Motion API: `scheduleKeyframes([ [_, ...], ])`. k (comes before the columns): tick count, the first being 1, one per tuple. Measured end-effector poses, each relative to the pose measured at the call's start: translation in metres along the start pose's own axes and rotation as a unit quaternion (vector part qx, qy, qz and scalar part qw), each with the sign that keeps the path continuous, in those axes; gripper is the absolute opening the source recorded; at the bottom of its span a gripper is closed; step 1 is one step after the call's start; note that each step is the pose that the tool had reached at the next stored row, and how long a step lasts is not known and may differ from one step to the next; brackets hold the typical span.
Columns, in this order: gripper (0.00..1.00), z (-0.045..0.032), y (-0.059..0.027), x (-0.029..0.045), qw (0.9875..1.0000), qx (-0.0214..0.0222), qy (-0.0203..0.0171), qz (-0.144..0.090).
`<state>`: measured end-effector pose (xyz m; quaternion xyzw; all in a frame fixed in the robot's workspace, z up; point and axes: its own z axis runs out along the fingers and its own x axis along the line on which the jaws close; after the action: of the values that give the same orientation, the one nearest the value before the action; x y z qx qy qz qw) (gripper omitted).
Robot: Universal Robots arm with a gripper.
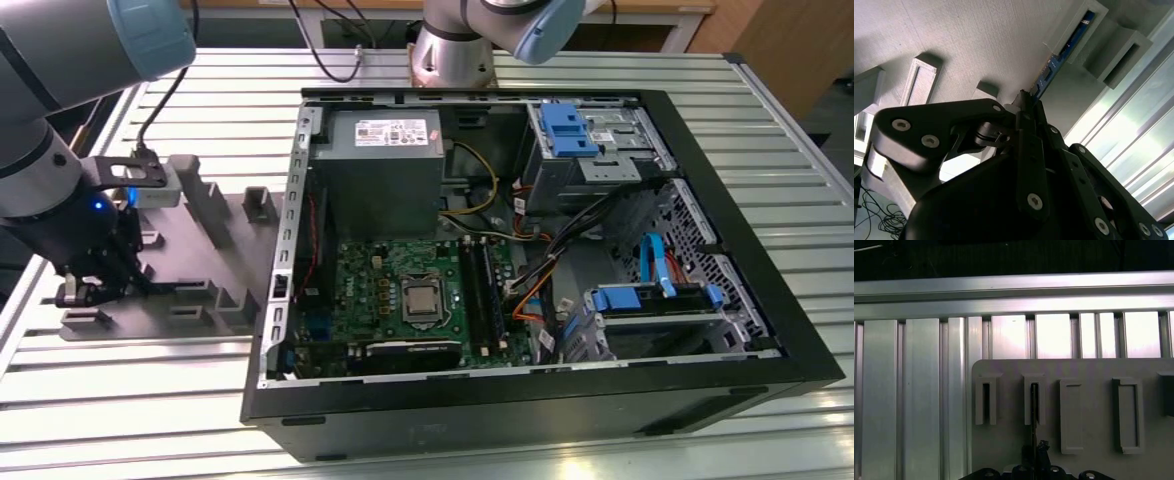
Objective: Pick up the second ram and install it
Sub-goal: 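Pick up the second ram and move it above second insertion slot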
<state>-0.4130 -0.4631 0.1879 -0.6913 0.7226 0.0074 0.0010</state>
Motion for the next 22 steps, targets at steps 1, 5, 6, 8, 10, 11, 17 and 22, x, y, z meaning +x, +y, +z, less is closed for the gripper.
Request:
scheduleKeyframes([
  [1, 0.16, 0.0000, 0.0000, 0.0000, 1.0000, 0.0000, 0.0000, 0.000],
  [5, 0.16, -0.0008, 0.0000, 0.0000, 1.0000, 0.0001, -0.0001, 0.000],
  [6, 0.16, -0.0010, 0.0000, 0.0000, 1.0000, -0.0001, 0.0001, 0.000],
  [8, 0.16, -0.0008, 0.0000, 0.0000, 1.0000, 0.0000, 0.0000, 0.000],
  [10, 0.16, -0.0002, 0.0000, 0.0000, 1.0000, 0.0001, -0.0001, 0.000],
  [11, 0.16, 0.0000, 0.0000, 0.0000, 1.0000, 0.0000, 0.0000, 0.000],
  [17, 0.15, 0.0007, 0.0000, 0.0000, 1.0000, 0.0000, 0.0000, 0.000],
  [22, 0.14, 0.0007, 0.0000, 0.0000, 1.0000, 0.0000, 0.0000, 0.000],
])
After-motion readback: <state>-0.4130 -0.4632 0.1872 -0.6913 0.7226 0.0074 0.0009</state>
